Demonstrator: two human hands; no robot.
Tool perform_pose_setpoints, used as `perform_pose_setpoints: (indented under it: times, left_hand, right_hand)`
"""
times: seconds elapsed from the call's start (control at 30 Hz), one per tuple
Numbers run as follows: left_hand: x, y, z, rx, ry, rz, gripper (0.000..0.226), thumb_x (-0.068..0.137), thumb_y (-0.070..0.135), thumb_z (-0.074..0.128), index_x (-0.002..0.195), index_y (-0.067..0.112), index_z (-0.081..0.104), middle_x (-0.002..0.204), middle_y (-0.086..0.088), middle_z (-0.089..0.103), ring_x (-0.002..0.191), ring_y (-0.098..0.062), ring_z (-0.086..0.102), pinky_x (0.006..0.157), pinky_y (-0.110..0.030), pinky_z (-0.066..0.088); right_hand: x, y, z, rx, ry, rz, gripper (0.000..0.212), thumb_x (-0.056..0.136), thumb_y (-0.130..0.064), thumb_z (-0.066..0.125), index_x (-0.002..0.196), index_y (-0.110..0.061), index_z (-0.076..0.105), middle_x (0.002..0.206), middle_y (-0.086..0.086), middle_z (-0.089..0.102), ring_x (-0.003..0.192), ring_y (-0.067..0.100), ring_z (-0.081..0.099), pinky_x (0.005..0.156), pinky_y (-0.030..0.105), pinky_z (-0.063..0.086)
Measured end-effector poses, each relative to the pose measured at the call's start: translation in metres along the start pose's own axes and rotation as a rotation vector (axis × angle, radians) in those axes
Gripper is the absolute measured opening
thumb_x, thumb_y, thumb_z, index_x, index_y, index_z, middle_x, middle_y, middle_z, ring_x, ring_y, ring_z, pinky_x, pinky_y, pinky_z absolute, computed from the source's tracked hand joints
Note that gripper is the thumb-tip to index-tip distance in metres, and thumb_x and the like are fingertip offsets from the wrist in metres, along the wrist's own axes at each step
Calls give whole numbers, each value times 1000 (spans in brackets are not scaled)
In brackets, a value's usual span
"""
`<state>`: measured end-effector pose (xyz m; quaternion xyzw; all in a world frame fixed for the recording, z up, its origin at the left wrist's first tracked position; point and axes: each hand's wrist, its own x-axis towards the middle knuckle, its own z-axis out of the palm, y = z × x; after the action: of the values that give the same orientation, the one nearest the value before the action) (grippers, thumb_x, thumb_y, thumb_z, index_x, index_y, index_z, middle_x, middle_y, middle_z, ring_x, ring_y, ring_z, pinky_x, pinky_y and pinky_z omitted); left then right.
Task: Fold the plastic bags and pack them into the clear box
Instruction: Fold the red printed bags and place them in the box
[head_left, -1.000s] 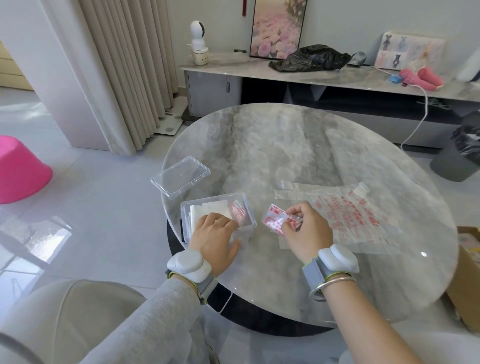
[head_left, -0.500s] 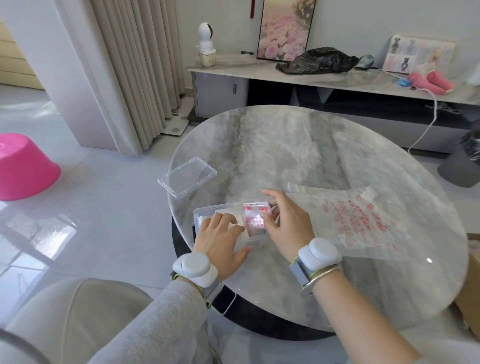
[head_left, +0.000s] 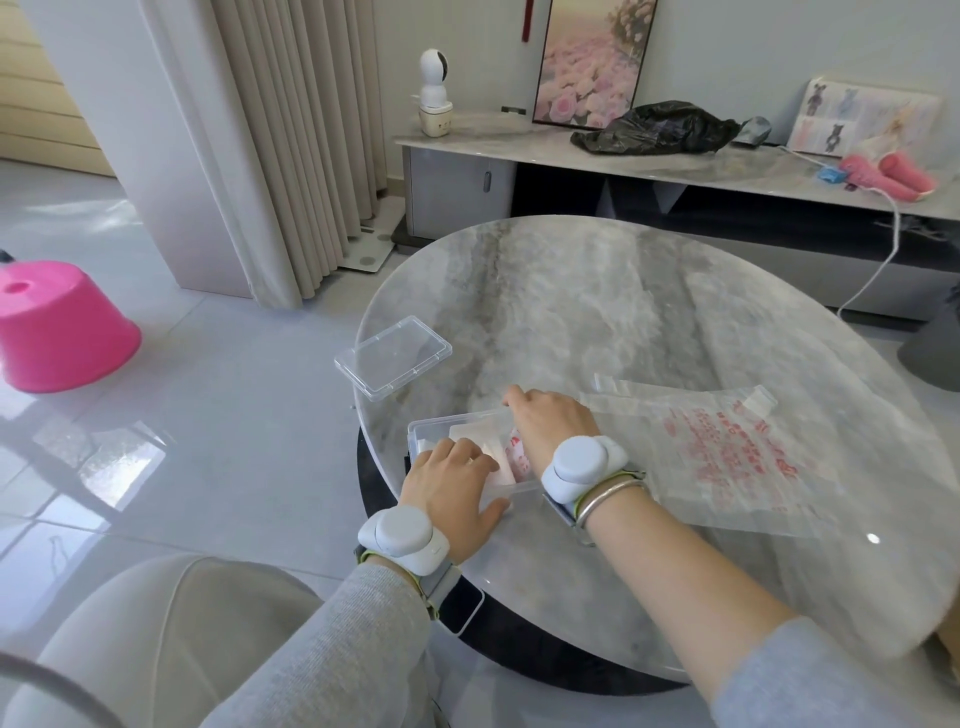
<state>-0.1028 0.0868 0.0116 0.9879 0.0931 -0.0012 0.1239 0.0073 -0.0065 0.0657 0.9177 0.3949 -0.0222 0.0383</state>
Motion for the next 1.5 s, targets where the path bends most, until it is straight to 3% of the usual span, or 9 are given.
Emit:
perform_pose_setpoints:
  times: [0.4,0.57,0.73,0.9,1.07,1.23,1.3,1.4,1.5]
  left_hand:
    - [1,-2,4,-1,67,29,45,95,45,50,137,30,46,137,8,43,124,-17,39,105,-28,28]
    - [1,-3,4,-2,106,33,41,96,41,49,136,30,47,139,9,42,127,-16,37,108,-27,24]
    - [2,2,6,-9,153,56,39,96,37,49,134,30,48,139,9,42,129,-16,36,110,-28,21]
    - [1,7,7,15,188,72,36,94,32,53,129,28,54,133,7,48,125,-19,41,108,-29,25]
    - [0,13,10,98,249,38,32,59,26,85,88,26,71,93,7,66,88,-20,62,85,-28,41]
    - [-1,10,14,116,313,27,34,54,26,90,82,26,70,88,8,66,83,-19,63,74,-32,51]
    - [2,12,16,137,312,26,34,53,20,90,80,25,70,85,7,66,81,-20,62,74,-32,50]
    - [9,10,18,179,327,33,34,50,11,87,77,22,70,81,4,66,77,-22,61,71,-34,49]
    - [20,4,19,191,335,10,35,50,8,86,78,20,72,81,2,67,78,-26,61,72,-37,49]
  right_hand:
    - [17,-7,23,27,-50,56,26,93,-10,50,119,-10,53,121,9,58,112,29,56,80,33,44]
    - [4,11,25,227,245,109,28,93,-28,56,118,-17,58,120,3,49,111,21,49,81,30,41]
    - [-24,51,29,365,395,211,27,89,-9,54,112,-20,63,114,2,54,105,22,54,69,27,40]
    - [-45,51,52,280,367,-79,61,62,7,48,107,-26,72,122,6,59,101,31,59,78,42,51]
    - [-41,41,60,253,309,-70,59,64,-5,41,108,-30,72,133,11,55,115,37,56,92,48,46]
    - [-47,58,55,368,380,83,61,60,9,52,113,-18,66,133,10,53,116,35,53,91,43,44]
    - [-56,80,59,349,305,214,59,69,10,55,121,-18,61,133,7,50,118,31,49,92,40,43]
    - [-69,99,76,253,2,326,45,92,-18,49,137,-20,44,143,2,41,131,25,38,101,34,37]
    - [-83,98,99,200,-134,291,59,97,-42,42,148,-17,28,156,5,25,144,21,21,114,31,24]
